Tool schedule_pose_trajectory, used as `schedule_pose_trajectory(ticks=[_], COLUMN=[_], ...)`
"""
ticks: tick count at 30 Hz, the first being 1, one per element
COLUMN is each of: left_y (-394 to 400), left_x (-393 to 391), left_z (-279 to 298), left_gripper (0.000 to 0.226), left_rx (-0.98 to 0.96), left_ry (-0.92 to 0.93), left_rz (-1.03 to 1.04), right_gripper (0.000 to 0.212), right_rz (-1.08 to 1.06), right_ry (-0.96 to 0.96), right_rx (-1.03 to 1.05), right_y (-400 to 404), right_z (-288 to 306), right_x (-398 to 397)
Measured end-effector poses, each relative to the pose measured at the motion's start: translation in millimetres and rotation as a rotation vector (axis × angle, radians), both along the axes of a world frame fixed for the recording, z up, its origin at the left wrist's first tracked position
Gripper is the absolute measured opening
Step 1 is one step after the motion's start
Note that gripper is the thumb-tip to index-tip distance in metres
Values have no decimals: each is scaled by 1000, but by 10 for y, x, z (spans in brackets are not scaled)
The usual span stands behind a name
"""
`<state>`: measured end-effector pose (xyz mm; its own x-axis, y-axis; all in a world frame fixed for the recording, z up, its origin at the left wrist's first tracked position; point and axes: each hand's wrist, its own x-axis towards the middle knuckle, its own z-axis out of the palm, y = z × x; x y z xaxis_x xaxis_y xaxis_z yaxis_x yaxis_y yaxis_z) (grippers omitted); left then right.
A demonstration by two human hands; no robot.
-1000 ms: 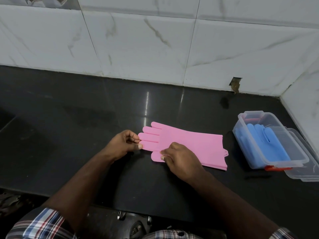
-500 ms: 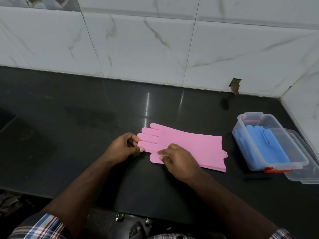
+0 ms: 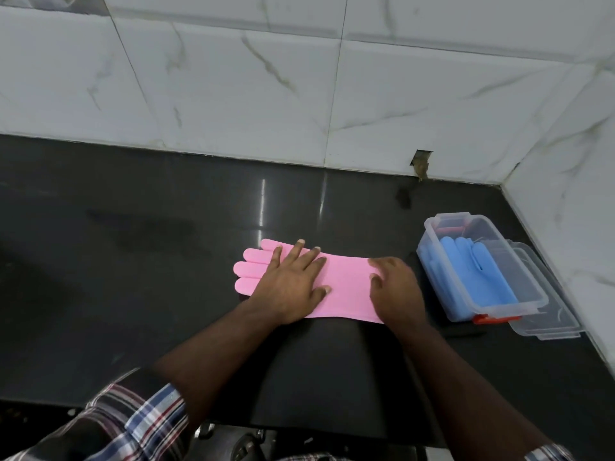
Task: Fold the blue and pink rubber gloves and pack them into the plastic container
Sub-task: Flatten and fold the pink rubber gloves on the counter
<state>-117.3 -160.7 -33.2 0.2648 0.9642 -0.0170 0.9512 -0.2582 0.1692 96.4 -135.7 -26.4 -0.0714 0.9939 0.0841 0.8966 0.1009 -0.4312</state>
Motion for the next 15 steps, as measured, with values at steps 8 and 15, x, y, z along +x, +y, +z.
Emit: schedule_pose_trajectory(ticks=[8, 15], left_y=[243, 321], left_x=[318, 334], left_z=[55, -39], left_gripper=[90, 99], left_rx=[-236, -302], left_ry=[58, 55], left_rz=[-164, -163], right_gripper=[43, 57], right_rz=[-68, 51], right_ry=[139, 24], right_rx=[-255, -314], right_y=[-105, -211], right_z=[-3, -15], right_x=[468, 620])
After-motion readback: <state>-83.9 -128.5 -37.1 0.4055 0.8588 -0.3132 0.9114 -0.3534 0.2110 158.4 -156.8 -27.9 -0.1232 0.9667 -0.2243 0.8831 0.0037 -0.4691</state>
